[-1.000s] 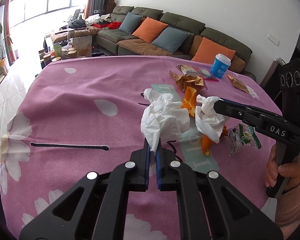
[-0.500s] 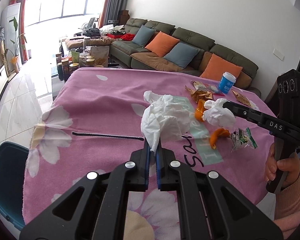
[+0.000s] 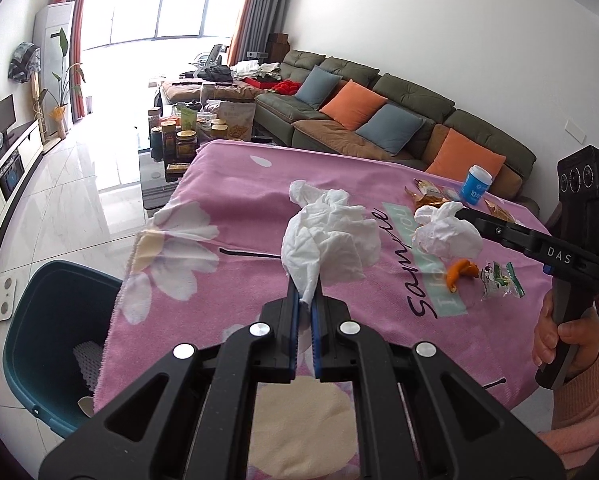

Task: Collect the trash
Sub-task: 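Carry both white tissues over the teal bin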

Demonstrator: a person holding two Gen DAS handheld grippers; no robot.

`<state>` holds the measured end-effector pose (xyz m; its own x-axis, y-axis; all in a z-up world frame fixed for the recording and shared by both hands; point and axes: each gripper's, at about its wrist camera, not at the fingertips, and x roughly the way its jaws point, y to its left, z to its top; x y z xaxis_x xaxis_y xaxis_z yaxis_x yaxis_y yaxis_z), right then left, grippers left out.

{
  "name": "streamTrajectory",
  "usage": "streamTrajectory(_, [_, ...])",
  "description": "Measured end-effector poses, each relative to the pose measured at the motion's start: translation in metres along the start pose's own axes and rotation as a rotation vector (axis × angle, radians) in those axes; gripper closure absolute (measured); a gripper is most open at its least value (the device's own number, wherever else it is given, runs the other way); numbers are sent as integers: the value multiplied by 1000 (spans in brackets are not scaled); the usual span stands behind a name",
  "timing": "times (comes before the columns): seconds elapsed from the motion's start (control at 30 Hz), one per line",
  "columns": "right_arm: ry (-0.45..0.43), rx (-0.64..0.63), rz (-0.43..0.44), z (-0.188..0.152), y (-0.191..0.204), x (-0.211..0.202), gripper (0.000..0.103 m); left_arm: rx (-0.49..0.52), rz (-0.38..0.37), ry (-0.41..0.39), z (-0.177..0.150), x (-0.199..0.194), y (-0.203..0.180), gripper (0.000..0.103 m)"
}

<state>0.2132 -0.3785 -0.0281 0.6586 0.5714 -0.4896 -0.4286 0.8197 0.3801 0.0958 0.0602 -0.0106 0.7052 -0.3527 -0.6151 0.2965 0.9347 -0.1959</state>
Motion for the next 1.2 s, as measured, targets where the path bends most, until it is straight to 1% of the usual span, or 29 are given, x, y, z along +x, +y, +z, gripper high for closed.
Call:
streamTrajectory(0.4, [35,-49,71,2,36,23,94,-56,59,-15,-11,-23,35,98])
streamTrajectory(1.03, [102,-121,191,2,89,66,94,-134,182,-50,-22,-55,76,98])
streamTrajectory(1.2, [122,-141,219,1,105,77,94,-156,205,-55,-25,-62,87,98])
